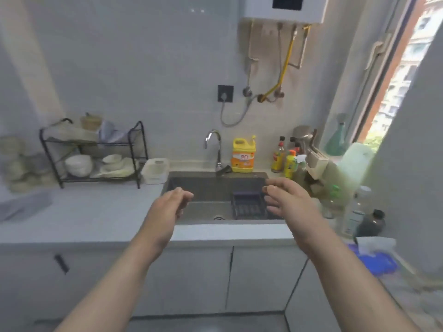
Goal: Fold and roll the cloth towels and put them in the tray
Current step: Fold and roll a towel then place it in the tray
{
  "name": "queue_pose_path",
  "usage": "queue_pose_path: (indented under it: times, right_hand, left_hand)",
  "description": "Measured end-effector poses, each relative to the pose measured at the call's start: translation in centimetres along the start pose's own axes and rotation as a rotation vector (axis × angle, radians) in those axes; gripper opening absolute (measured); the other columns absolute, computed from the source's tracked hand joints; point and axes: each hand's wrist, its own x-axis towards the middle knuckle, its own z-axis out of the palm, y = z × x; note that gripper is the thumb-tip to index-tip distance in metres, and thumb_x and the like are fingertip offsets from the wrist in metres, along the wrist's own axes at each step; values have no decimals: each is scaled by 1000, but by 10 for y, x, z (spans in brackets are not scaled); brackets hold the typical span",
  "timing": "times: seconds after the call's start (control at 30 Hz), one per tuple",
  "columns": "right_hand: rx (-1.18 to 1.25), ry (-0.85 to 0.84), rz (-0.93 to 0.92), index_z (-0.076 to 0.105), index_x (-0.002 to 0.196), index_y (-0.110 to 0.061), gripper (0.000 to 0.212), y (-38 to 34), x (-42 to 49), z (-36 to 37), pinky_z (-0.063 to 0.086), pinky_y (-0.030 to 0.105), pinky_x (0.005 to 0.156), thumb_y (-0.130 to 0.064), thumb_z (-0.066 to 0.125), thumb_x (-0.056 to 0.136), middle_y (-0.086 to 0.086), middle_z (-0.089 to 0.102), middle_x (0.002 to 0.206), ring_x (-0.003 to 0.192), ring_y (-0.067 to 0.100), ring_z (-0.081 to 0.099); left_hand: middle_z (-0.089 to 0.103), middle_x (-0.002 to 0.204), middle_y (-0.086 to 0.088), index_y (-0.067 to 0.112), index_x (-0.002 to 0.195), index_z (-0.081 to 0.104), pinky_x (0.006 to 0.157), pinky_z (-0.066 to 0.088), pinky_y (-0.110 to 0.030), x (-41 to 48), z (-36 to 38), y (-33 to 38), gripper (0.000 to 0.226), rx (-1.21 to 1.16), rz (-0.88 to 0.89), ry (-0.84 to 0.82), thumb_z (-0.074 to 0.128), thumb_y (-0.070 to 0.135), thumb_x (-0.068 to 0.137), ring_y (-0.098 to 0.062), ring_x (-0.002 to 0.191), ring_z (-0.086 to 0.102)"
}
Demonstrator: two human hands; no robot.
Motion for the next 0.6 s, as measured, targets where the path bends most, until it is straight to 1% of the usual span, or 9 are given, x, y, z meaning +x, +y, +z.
queue_pose_path:
  times: [0.07, 0.1, 0.13, 0.17, 0.23, 0.3, 0.37, 0.5, 0.6]
  right_hand:
    - [-2, -108, 0, 60, 96, -31, 16, 1, 8, 66, 52, 35, 91, -17, 53, 94, -4, 64, 108, 103, 15, 60]
    - [-7, -159, 0, 60, 97, -31, 16, 0, 11, 98, 52, 34, 91, -17, 53, 94, -5, 64, 108, 104, 14, 60]
    - [-11, -212, 0, 61, 99, -31, 17, -1, 13, 129, 52, 34, 90, -17, 54, 94, -6, 64, 108, 104, 13, 60]
    - [-9, -258, 0, 61, 100, -31, 18, -1, 14, 159, 52, 34, 91, -16, 54, 93, -6, 64, 108, 104, 12, 60]
    - [0, -334, 0, 60, 100, -31, 20, -4, 15, 214, 50, 36, 93, -14, 54, 92, -9, 64, 106, 103, 11, 60]
    - [-6, -404, 7, 60, 105, -31, 21, -5, 15, 261, 48, 39, 97, -16, 55, 92, -12, 63, 107, 102, 7, 59]
    - [-15, -462, 23, 59, 111, -31, 24, -5, 17, 299, 47, 38, 98, -19, 55, 91, -12, 62, 109, 102, 7, 59]
    - [-43, -553, 53, 57, 115, -33, 26, -2, 31, 359, 45, 35, 100, -24, 53, 92, -13, 61, 111, 106, 8, 57]
    - [-58, -601, 78, 57, 116, -33, 26, 5, 52, 395, 46, 34, 99, -23, 53, 93, -12, 62, 110, 105, 9, 58]
  left_hand:
    - [67, 100, -4, 19, 89, 68, 99, 46, -41, -2, -62, -9, 37, -1, -27, 84, 41, 41, 98, -21, 104, 60]
    - [68, 101, -5, 19, 87, 68, 97, 47, -39, -3, -91, -13, 40, -7, -46, 135, 43, 50, 90, -21, 104, 61]
    - [68, 101, -5, 19, 87, 68, 96, 47, -39, -4, -120, -18, 44, -11, -66, 193, 43, 54, 82, -21, 104, 61]
    - [68, 101, -5, 18, 87, 68, 96, 47, -38, -4, -147, -23, 45, -14, -82, 249, 41, 54, 80, -21, 104, 61]
    - [67, 100, -5, 16, 87, 67, 96, 45, -39, -5, -197, -35, 37, -14, -107, 341, 44, 45, 90, -22, 105, 61]
    - [66, 103, -6, 14, 90, 66, 98, 44, -40, -6, -240, -45, 35, -1, -121, 415, 38, 31, 102, -23, 107, 60]
    - [65, 108, -6, 12, 95, 65, 101, 44, -39, -7, -275, -53, 36, 7, -140, 481, 33, 26, 103, -20, 108, 60]
    - [65, 112, -5, 6, 107, 64, 104, 42, -37, 3, -330, -65, 34, 27, -159, 568, 35, 23, 102, -15, 109, 59]
    - [65, 111, -3, 6, 107, 64, 105, 41, -38, 23, -357, -76, 33, 34, -184, 601, 35, 21, 103, -15, 109, 58]
